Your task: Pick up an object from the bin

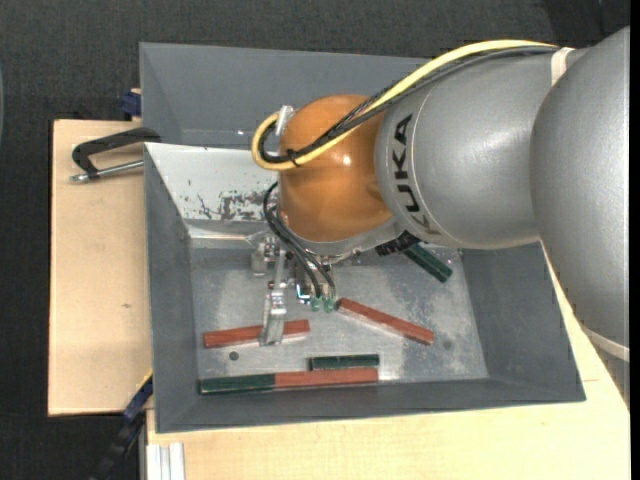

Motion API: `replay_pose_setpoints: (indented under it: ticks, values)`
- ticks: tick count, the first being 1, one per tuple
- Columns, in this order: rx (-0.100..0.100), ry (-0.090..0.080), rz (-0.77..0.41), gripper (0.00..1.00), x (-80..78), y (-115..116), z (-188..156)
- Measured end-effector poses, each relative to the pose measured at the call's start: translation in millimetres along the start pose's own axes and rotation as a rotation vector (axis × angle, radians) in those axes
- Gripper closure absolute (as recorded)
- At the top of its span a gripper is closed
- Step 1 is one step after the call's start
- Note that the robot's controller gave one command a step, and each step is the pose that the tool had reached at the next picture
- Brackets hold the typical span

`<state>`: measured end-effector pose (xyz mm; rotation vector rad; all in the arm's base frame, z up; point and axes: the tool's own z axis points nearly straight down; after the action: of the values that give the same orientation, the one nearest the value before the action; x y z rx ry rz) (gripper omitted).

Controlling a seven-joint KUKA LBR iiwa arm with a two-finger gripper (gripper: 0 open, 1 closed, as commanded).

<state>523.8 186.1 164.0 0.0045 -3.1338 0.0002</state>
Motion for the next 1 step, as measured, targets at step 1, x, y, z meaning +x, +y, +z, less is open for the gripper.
replay_pose_setpoints:
  ticks: [1]
  values:
    - [-0.002,-0.008,0.002,0.0,-2.2,-0.9,-4.3]
